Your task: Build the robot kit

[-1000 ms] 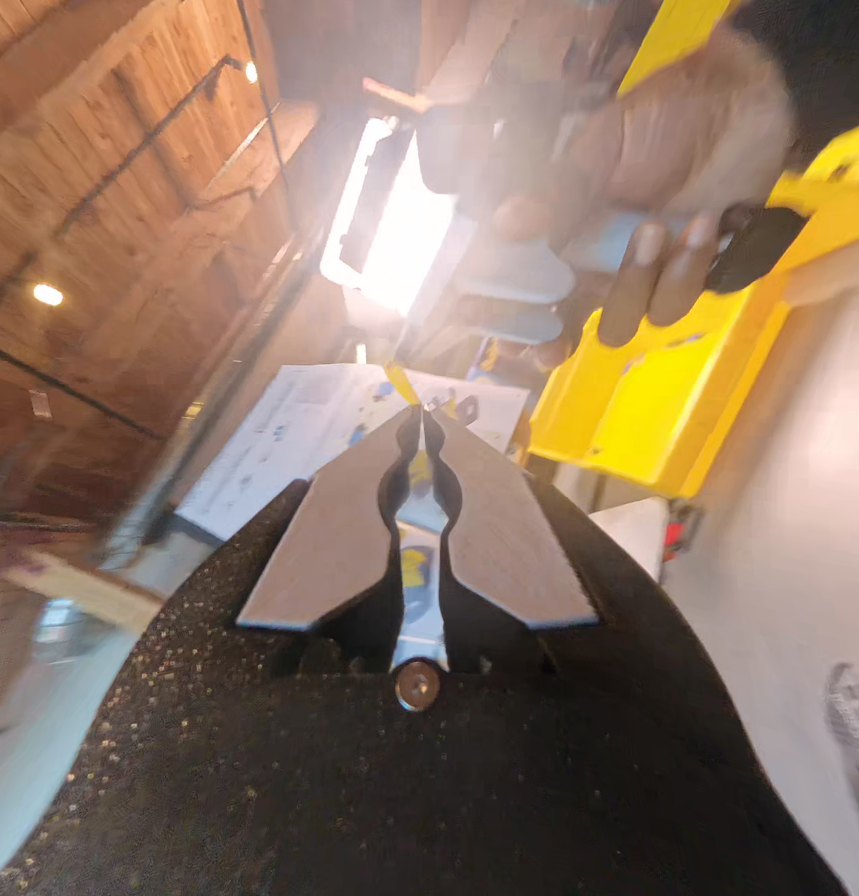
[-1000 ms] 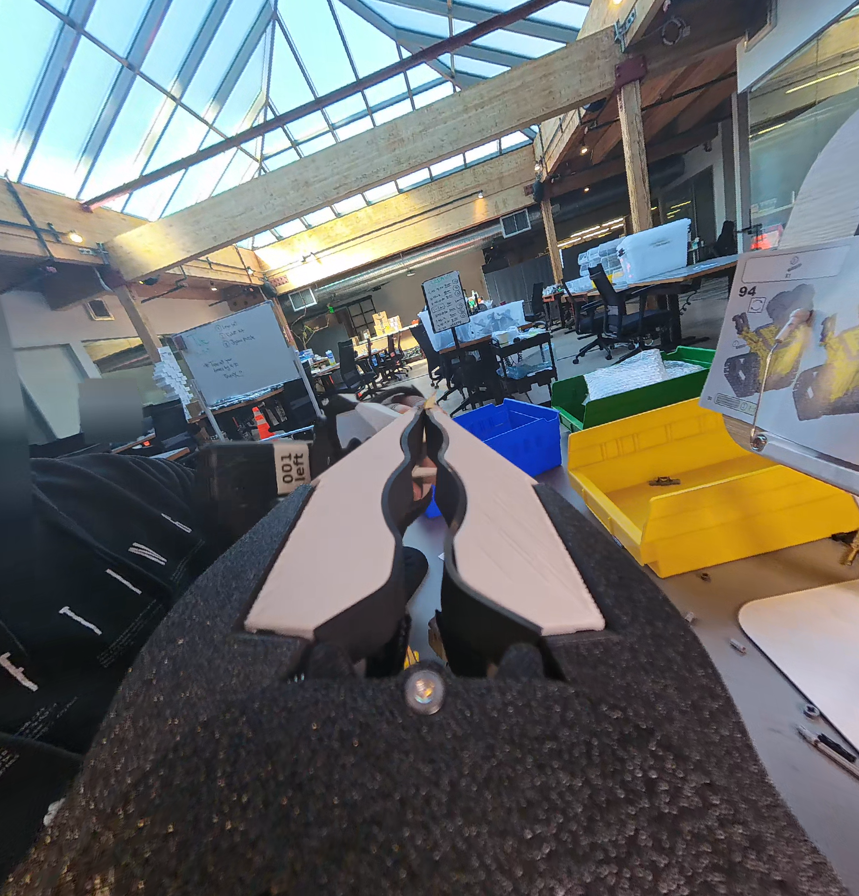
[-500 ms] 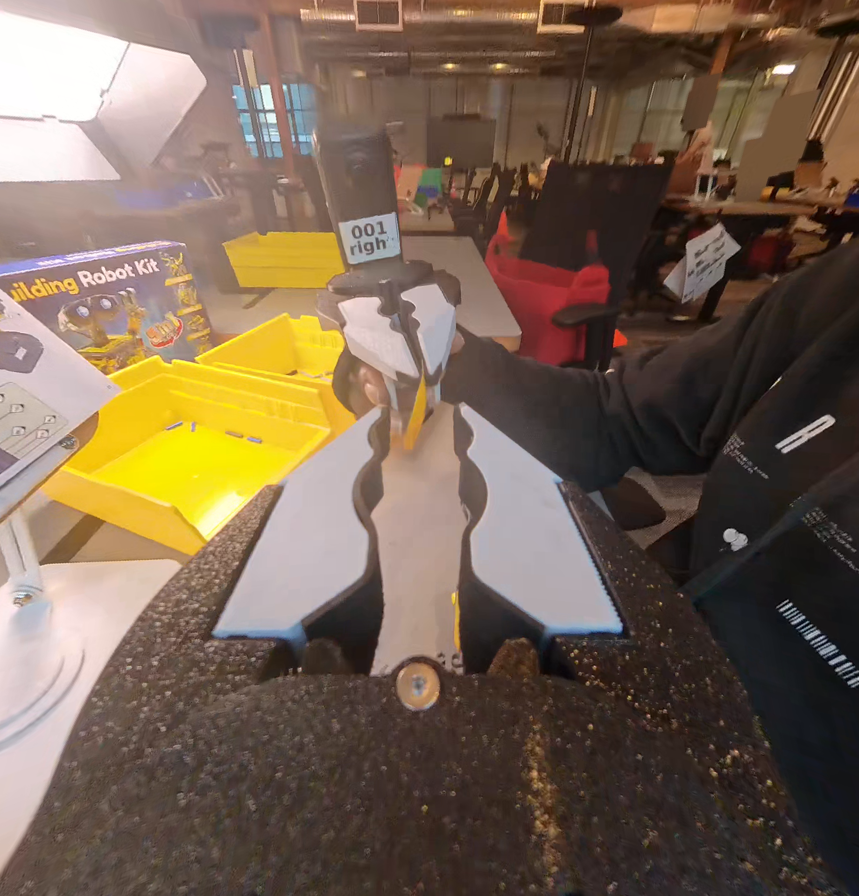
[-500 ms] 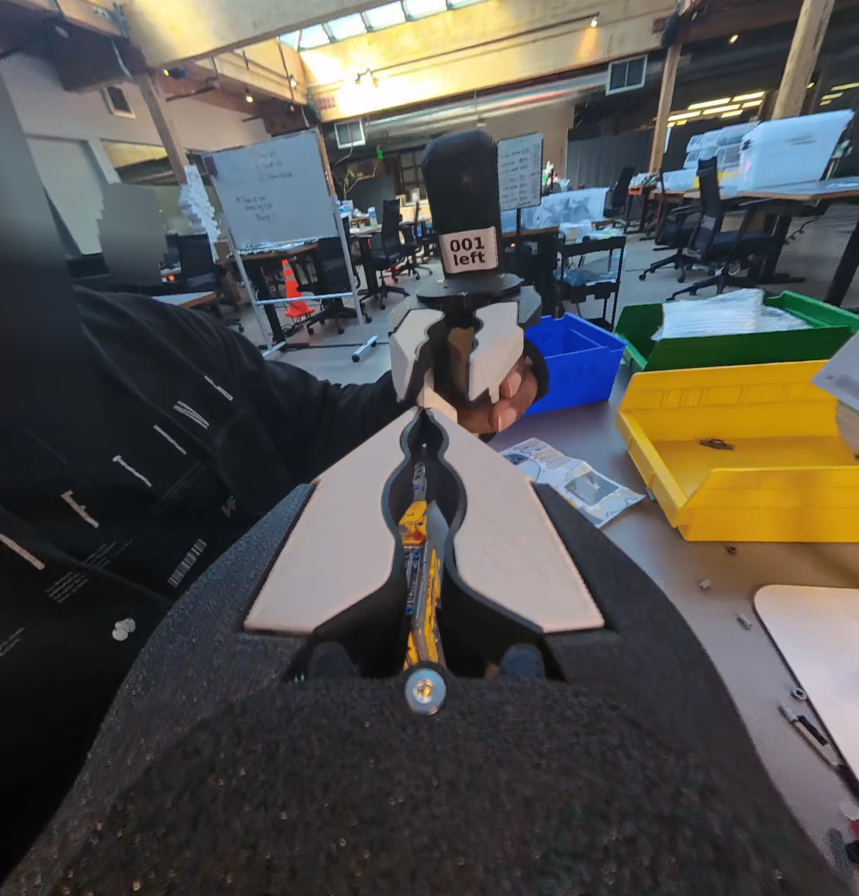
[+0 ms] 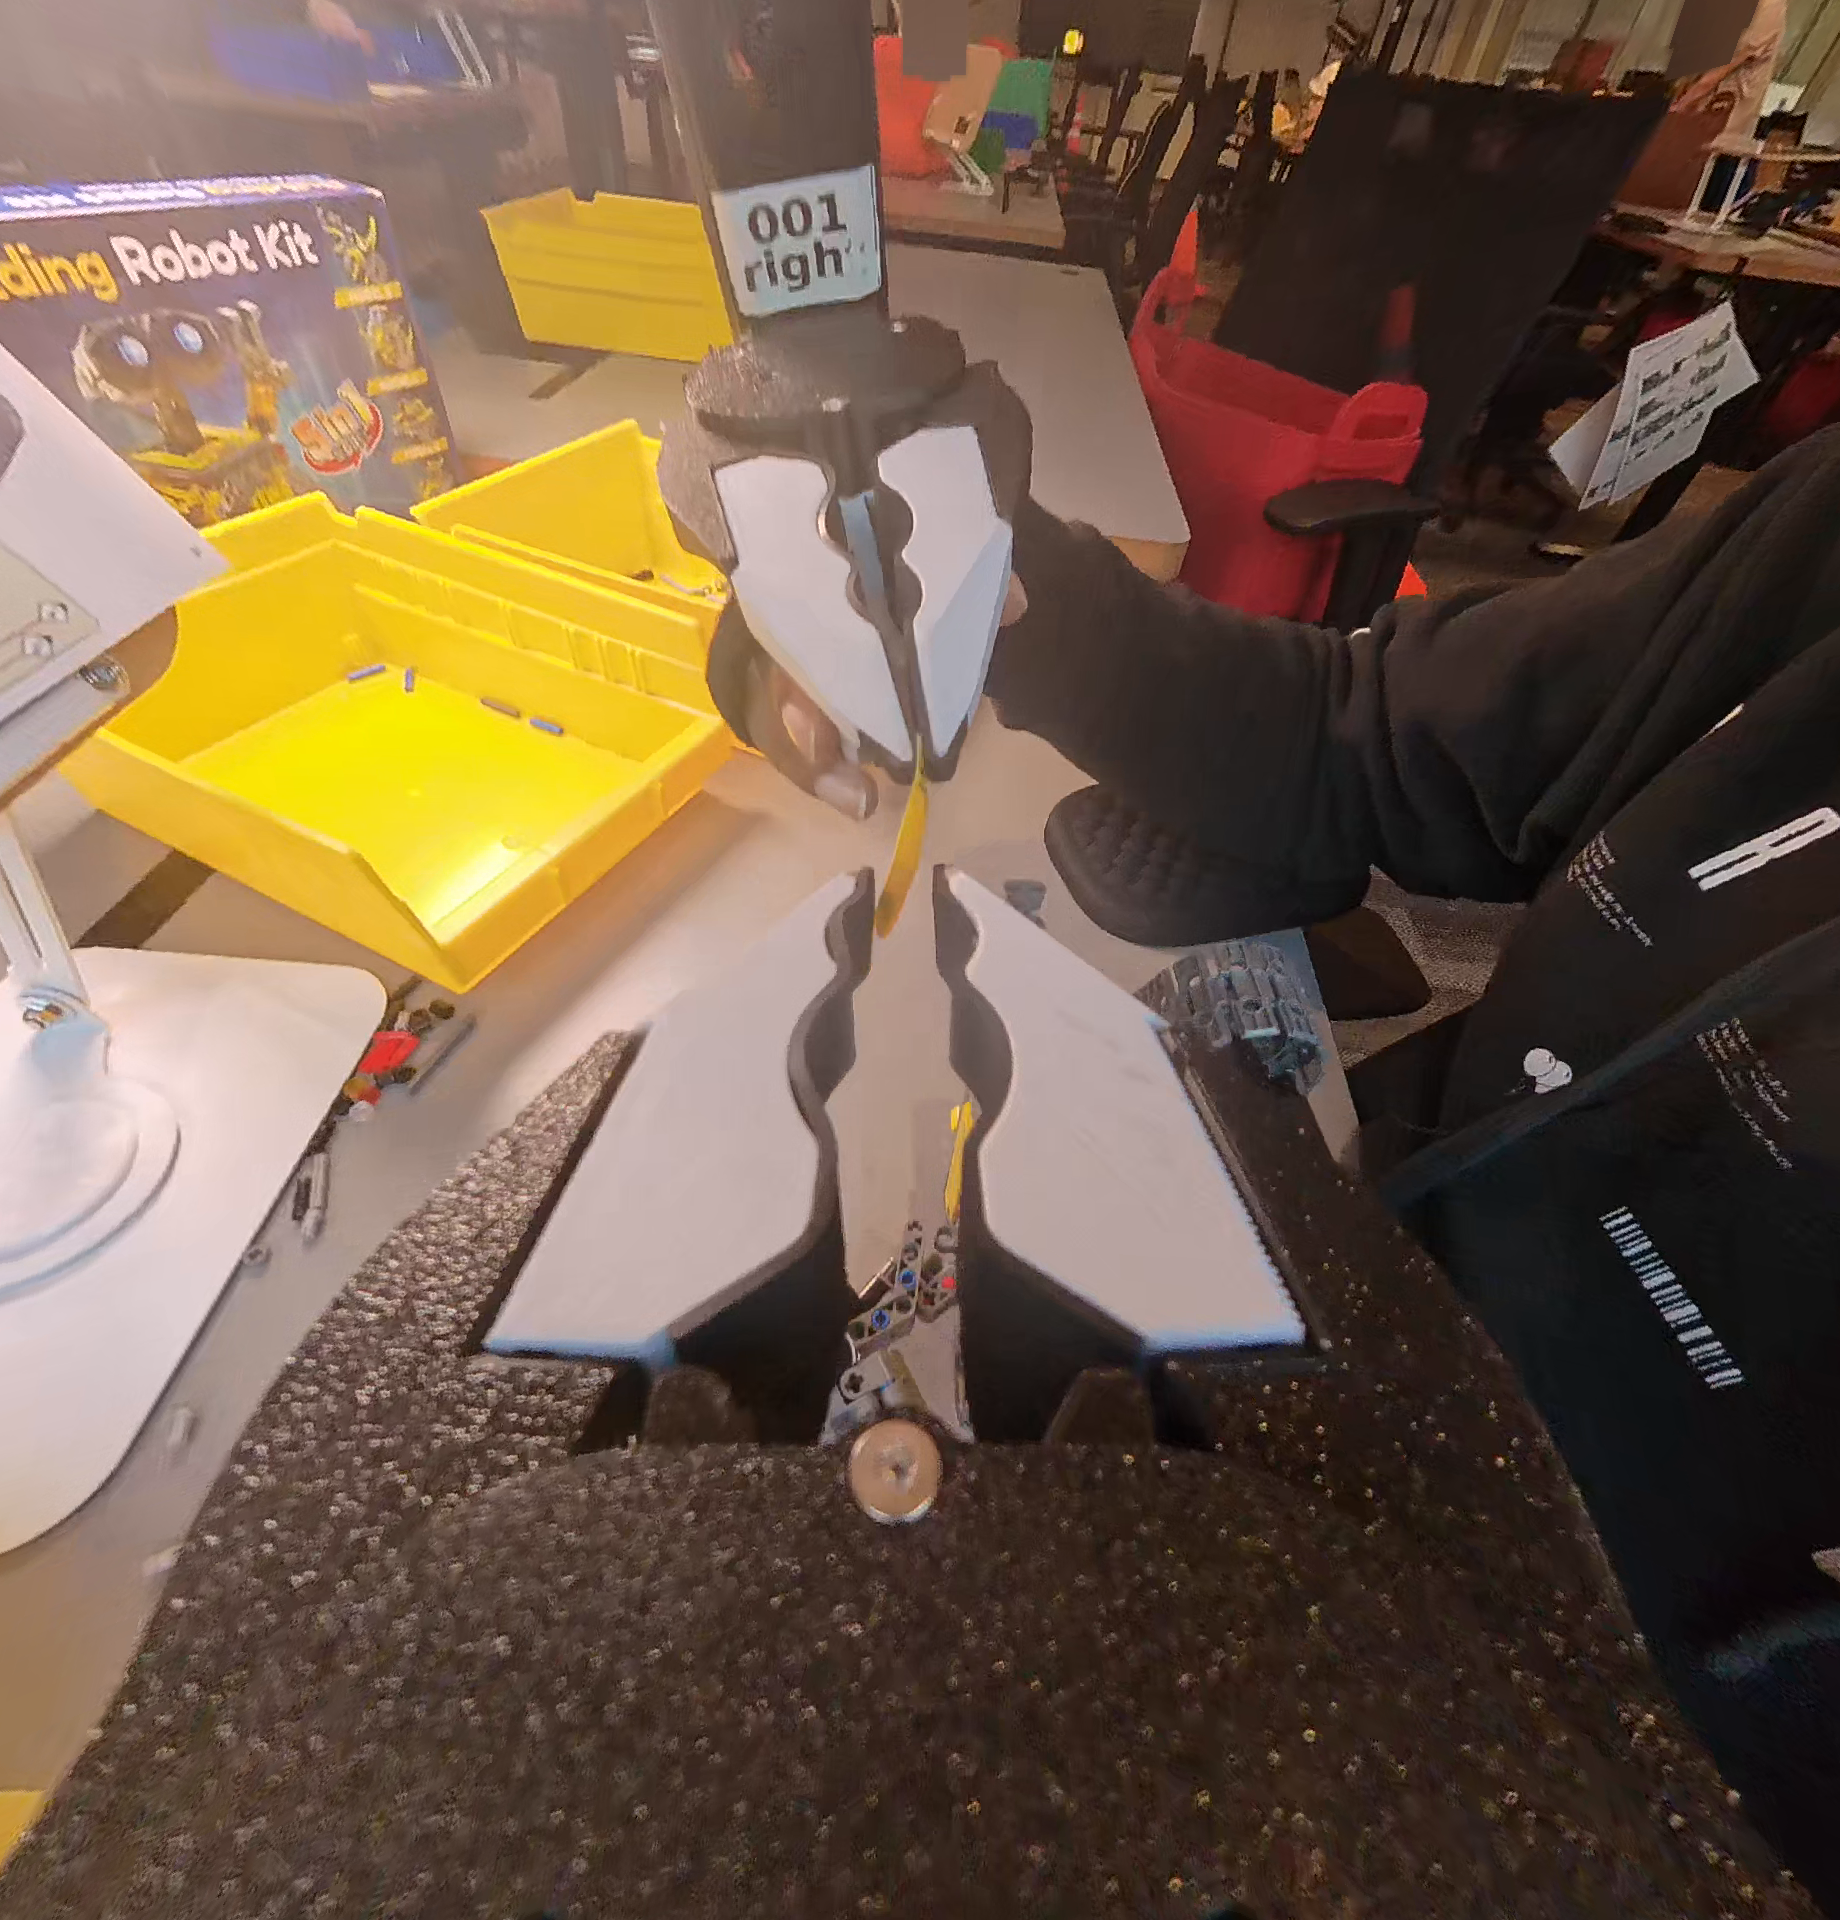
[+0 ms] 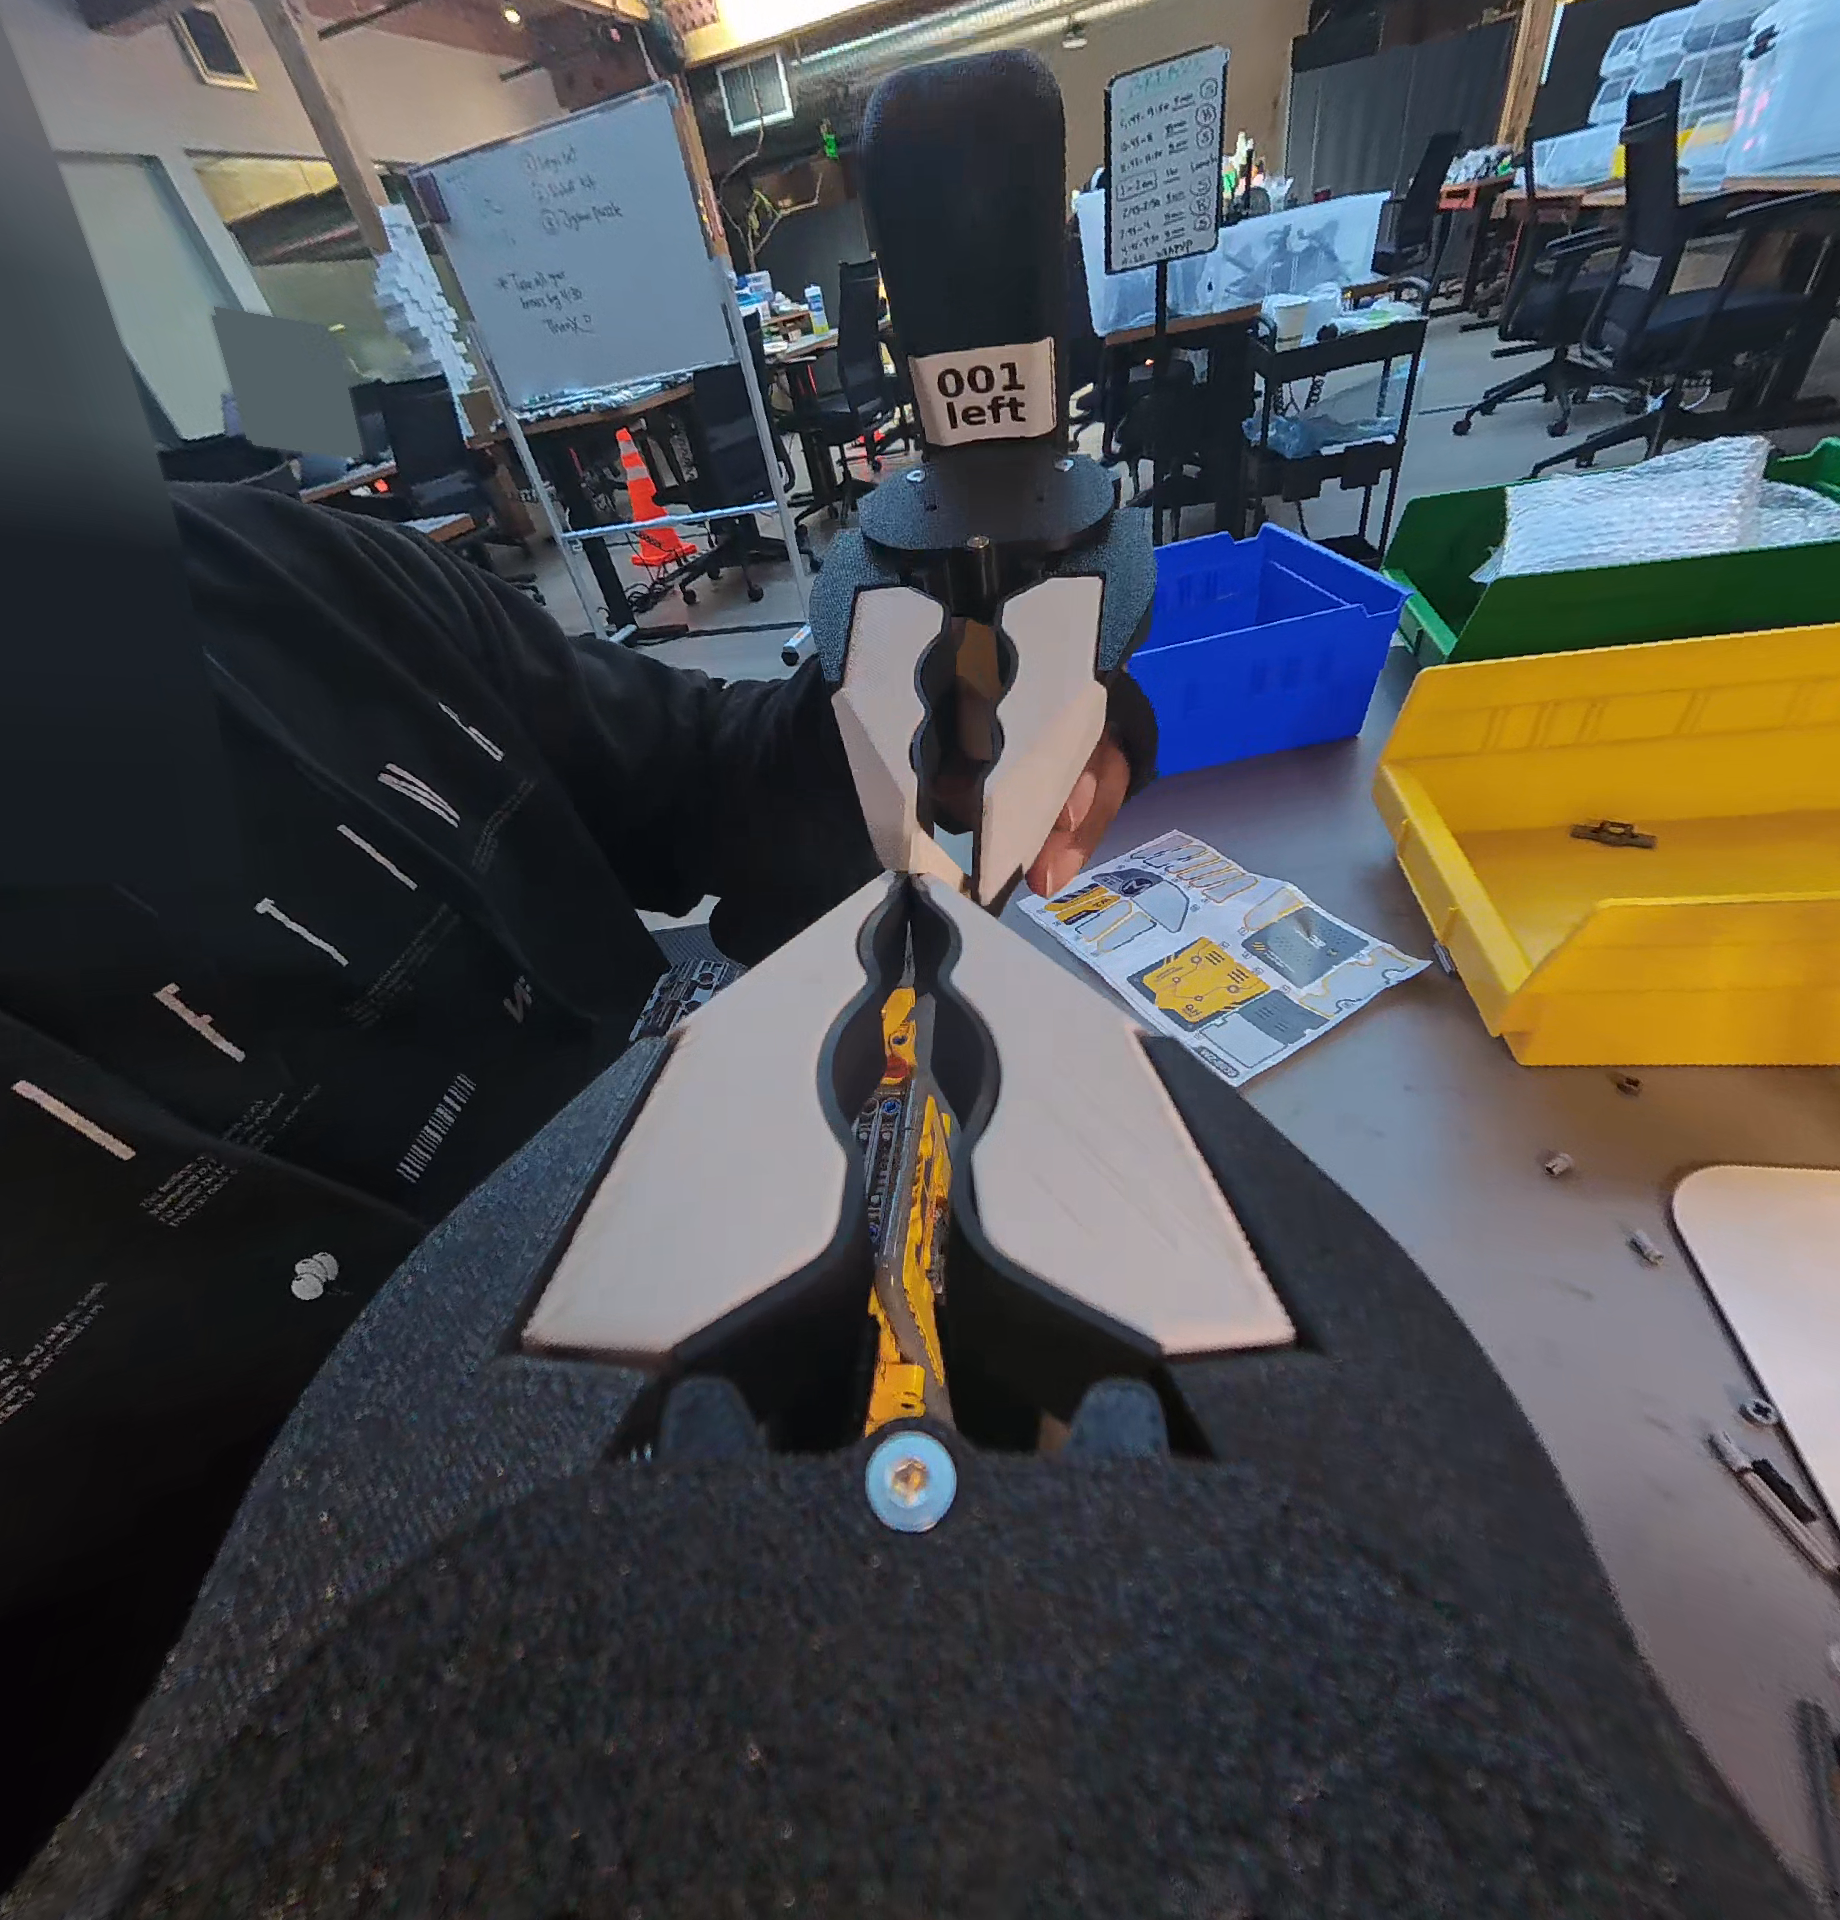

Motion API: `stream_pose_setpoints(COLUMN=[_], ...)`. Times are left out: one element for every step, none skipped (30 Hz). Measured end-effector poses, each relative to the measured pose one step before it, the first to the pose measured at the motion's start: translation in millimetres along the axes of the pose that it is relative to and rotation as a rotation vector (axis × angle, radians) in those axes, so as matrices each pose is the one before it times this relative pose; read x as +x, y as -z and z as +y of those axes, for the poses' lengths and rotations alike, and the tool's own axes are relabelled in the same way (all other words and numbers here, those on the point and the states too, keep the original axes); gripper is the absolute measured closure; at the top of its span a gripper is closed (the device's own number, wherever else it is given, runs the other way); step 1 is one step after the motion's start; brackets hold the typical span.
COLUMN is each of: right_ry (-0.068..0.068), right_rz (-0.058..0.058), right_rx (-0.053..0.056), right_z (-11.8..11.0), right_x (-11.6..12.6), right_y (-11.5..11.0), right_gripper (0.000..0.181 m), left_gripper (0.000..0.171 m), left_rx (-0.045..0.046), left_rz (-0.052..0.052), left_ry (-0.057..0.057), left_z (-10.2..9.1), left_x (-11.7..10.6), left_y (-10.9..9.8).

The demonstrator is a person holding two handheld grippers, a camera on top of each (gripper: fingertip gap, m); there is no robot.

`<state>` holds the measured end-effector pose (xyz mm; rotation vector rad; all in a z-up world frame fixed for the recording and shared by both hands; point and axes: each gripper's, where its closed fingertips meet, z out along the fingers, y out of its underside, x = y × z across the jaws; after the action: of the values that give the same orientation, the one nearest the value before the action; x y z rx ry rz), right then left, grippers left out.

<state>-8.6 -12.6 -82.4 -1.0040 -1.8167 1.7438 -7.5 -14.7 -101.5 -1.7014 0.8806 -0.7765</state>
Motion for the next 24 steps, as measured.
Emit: stream_pose_setpoints(right_ry=[-0.0014,-0.0014,-0.002,-0.0008,0.0014,0.0016,-0.0004,-0.002,-0.0027,-0.0023,-0.0034,-0.004,-0.004,-0.0031,-0.0019,-0.0015,-0.0026,-0.0046,-0.0046,-0.0039,-0.0077,-0.0124,-0.0142,-0.0136], right_rz=[0.0011,0.0014,-0.0016,0.0025,0.0119,0.0142,0.0171,0.0203,0.0183,0.0106,0.0053,0.0024,0.0023,0.0056,0.0162,0.0116,-0.0053,-0.0031,0.0064,0.0033,-0.0038,-0.0122,-0.0195,-0.025], right_rx=[-0.0114,-0.012,-0.0112,-0.0106,-0.0104,-0.0119,-0.0131,-0.016,-0.0191,-0.0189,-0.0181,-0.0185,-0.0205,-0.023,-0.0234,-0.0242,-0.0177,-0.015,-0.0213,-0.0237,-0.0208,-0.0179,-0.0172,-0.0192], right_z=[1.23,1.24,1.02,0.67,0.5,0.79,0.99,1.58,2.34,2.38,2.24,2.19,2.31,2.41,2.25,2.39,1.44,1.06,1.94,2.44,2.38,1.93,1.93,2.41], right_x=[0.75,0.77,0.31,0.77,2.01,2.41,2.88,3.49,3.12,1.75,0.87,0.15,-0.13,0.21,1.81,1.59,-0.63,-0.26,1.39,1.04,0.02,-1.27,-2.63,-4.07], right_y=[-1.19,-1.43,-1.33,-1.17,-0.92,-0.75,-0.75,-0.76,-1.2,-1.37,-1.73,-2.01,-2.0,-1.73,-0.87,0.17,0.82,1.22,1.38,1.48,1.39,1.25,0.98,0.41], right_gripper=[0.181,0.181,0.181,0.181,0.181,0.181,0.181,0.181,0.181,0.181,0.181,0.181,0.181,0.181,0.181,0.181,0.181,0.181,0.181,0.181,0.181,0.181,0.181,0.181], left_gripper=[0.162,0.166,0.169,0.171,0.171,0.171,0.171,0.171,0.171,0.171,0.171,0.171,0.171,0.169,0.169,0.168,0.161,0.162,0.162,0.161,0.161,0.16,0.158,0.154], left_rx=[-0.00554,-0.00424,0.00004,0.00235,0.0055,0.01036,0.0098,0.01147,0.01253,0.01037,0.01035,0.00827,0.00329,-0.0045,-0.01378,-0.0138,-0.00772,-0.00928,-0.01299,-0.01198,-0.00856,-0.003,-0.00197,-0.0077], left_rz=[0.0055,0.0078,0.0086,0.0052,0.0022,0.0038,0.0027,0.0006,0.0001,0.0029,0.007,0.0081,0.0129,0.0257,0.037,0.0395,0.0345,0.0265,0.0086,-0.0172,-0.0335,-0.0391,-0.0411,-0.0384], left_ry=[0.015,0.0178,0.0198,0.0265,0.0352,0.0436,0.0503,0.0477,0.0415,0.0368,0.0316,0.0252,0.0158,0.0078,0.0023,-0.0072,-0.0205,-0.0319,-0.0402,-0.0416,-0.0371,-0.0296,-0.0238,-0.0195], left_z=[2.99,2.52,1.91,1.53,1.35,0.83,1.04,0.71,0.57,0.88,0.71,0.87,1.55,2.65,4.23,4.38,3.5,3.52,3.65,3.09,2.45,1.91,2.39,4.01], left_x=[0.53,0.94,1.19,0.69,0.29,0.54,0.54,0.23,0.13,0.68,1.5,1.99,3.28,6.03,8.43,9.77,9.41,8.28,5.09,0.29,-3.81,-6.54,-8.71,-9.23], left_y=[-0.56,-0.41,0.04,0.09,0.21,0.15,-0.06,0.15,0.41,0.59,0.46,0.44,0.3,0.15,-0.21,-0.52,-0.2,0.82,2.08,3.46,5.01,6.33,6.82,6.58])
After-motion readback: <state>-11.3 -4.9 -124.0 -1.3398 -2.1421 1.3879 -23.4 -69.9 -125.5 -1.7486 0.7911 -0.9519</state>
